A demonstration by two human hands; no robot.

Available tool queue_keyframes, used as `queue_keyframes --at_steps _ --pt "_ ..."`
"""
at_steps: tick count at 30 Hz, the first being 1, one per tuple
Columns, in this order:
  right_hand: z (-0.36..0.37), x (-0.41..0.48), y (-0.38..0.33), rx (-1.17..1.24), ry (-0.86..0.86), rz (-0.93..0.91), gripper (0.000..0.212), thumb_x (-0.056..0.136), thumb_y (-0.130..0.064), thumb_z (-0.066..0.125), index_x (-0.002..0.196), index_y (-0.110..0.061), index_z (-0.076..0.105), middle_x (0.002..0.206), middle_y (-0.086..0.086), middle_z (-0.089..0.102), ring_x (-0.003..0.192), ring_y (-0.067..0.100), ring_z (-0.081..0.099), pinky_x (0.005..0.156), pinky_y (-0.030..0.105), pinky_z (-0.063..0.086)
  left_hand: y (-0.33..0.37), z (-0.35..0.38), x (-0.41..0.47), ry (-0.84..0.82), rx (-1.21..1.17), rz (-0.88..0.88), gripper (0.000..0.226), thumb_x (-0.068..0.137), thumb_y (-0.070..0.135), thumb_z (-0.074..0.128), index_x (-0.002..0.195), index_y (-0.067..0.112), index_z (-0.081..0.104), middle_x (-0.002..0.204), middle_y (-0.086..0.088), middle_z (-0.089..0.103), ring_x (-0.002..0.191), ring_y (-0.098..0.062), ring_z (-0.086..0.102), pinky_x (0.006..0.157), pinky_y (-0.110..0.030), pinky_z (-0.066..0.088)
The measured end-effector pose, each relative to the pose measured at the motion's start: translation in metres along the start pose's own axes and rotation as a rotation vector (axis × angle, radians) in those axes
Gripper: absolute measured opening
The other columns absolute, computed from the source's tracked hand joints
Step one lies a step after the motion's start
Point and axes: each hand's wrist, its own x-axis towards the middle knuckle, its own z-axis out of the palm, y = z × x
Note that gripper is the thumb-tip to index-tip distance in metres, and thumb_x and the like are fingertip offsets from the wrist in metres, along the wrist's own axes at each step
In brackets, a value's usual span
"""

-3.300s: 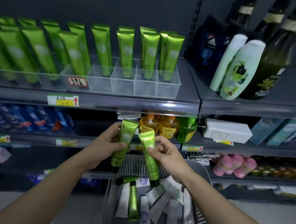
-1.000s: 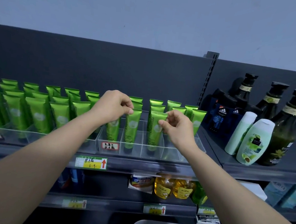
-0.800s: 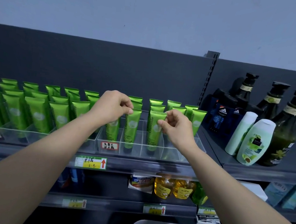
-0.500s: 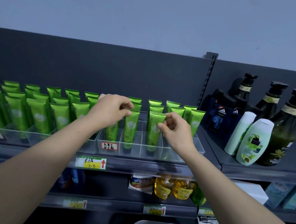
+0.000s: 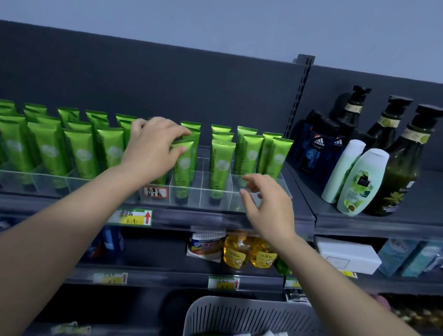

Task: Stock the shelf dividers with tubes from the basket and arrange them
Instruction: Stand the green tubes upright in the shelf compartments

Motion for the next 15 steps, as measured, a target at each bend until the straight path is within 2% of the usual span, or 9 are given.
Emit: queue_keyframes --at_steps 7,11,15 --pt "0.001 -0.058 0.015 -0.061 -0.083 0.014 0.021 0.089 -0.022 0.062 0.109 -0.016 0.064 0.093 -0.001 0.064 0.087 0.017 0.060 0.070 0.033 0.052 0.020 0.006 -0.038 0.190 0.056 0.176 0.031 0.081 0.017 0.069 0.112 0.016 0.066 0.122 -0.007 0.059 0.125 -0.029 0.044 0.097 -0.044 0.023" --pt "0.009 -0.095 0.024 -0.069 -0.142 0.018 0.019 0.086 -0.020 0.066 0.105 -0.016 0.064 0.094 -0.002 0.064 0.086 0.018 0.060 0.066 0.025 0.047 0.040 0.033 -0.079 0.137 0.018 0.306 0.021 0.082 0.019 0.063 0.102 0.016 0.070 0.114 -0.005 0.063 0.118 -0.027 0.049 0.091 -0.040 0.024" --pt "0.022 -0.132 0.035 -0.080 -0.216 0.063 0.022 0.084 -0.017 0.066 0.106 -0.016 0.064 0.094 -0.001 0.063 0.085 0.019 0.060 0.062 0.029 0.050 0.054 0.074 -0.124 -0.002 -0.031 0.343 0.018 0.082 0.022 0.060 0.096 0.018 0.071 0.104 0.001 0.065 0.108 -0.021 0.053 0.086 -0.037 0.028"
